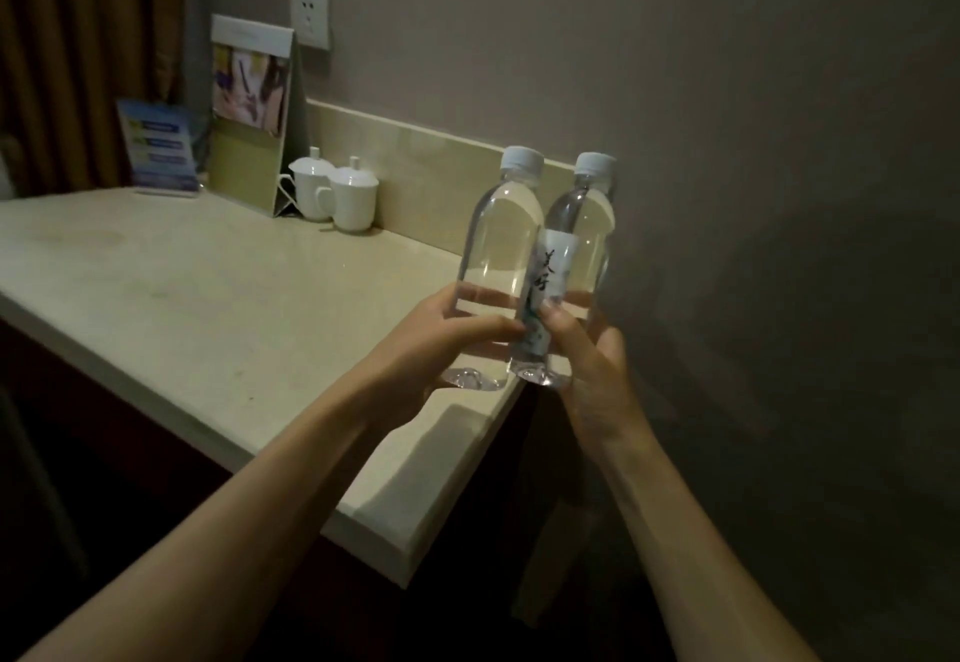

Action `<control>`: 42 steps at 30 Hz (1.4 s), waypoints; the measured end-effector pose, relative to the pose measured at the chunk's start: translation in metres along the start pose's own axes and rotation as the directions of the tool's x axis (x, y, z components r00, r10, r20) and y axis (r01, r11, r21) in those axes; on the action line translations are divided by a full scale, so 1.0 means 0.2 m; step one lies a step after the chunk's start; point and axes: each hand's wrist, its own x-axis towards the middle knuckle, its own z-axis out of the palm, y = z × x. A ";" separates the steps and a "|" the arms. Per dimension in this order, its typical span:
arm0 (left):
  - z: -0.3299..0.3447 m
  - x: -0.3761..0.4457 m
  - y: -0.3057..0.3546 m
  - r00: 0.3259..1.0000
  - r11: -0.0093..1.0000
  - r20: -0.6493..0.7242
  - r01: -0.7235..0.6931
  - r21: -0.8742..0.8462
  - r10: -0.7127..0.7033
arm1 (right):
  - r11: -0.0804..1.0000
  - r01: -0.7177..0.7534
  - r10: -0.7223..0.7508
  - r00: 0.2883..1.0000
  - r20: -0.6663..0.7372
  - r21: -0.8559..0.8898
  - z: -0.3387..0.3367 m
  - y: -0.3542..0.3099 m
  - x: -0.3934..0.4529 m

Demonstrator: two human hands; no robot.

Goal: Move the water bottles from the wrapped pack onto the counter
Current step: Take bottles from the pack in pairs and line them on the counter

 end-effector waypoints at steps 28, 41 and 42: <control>-1.06 0.62 -0.14 0.989 0.976 -0.023 -0.143 0.162 0.149 | 0.923 -0.149 0.169 0.985 0.027 -0.355 0.62 0.32 0.72; -1.25 0.87 -0.26 0.982 0.981 0.170 -0.104 0.163 0.076 | 0.894 -0.309 0.297 0.951 -0.087 -0.325 0.73 0.45 0.87; -1.26 0.88 -0.25 0.982 0.981 0.178 -0.087 0.173 0.056 | 0.891 -0.318 0.306 0.948 -0.090 -0.324 0.73 0.46 0.88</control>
